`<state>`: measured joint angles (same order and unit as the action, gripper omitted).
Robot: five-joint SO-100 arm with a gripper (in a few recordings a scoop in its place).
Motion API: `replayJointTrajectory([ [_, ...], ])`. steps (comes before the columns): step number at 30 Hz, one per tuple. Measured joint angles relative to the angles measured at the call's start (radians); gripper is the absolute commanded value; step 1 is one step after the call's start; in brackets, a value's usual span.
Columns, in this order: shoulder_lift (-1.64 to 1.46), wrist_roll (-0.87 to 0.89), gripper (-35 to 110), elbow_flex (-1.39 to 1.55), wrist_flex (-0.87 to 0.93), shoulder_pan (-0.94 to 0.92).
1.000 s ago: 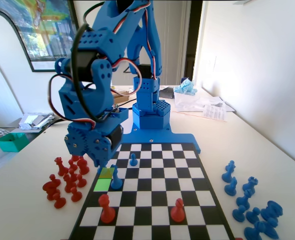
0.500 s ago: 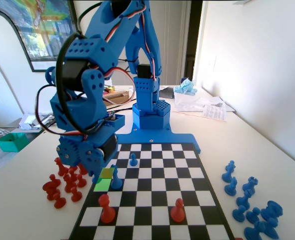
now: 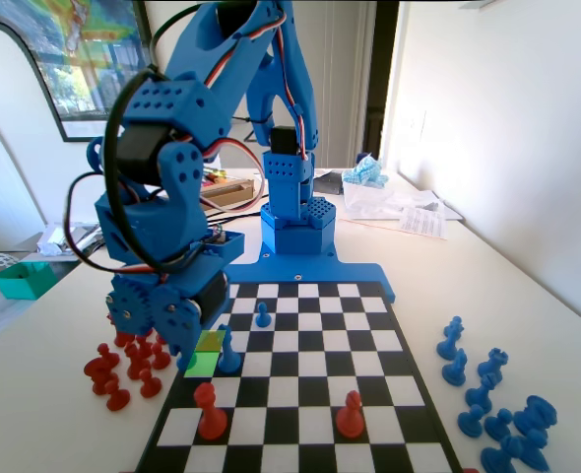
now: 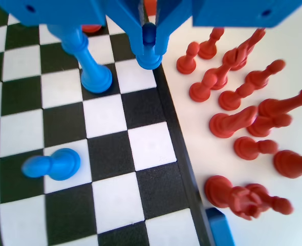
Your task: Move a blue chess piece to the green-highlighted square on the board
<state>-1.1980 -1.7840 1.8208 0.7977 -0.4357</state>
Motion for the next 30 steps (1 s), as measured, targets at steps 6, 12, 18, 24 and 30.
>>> replayJointTrajectory([
  [6, 0.000, 0.000, 1, 0.032, -0.044, 0.020],
  [12, 0.000, 0.002, 1, 0.054, -0.075, 0.029],
  [18, 0.000, 0.002, 2, 0.054, -0.075, 0.029],
  [24, 0.000, 0.002, 8, 0.054, -0.075, 0.029],
  [30, 0.000, -0.009, 9, 0.054, -0.063, 0.025],
])
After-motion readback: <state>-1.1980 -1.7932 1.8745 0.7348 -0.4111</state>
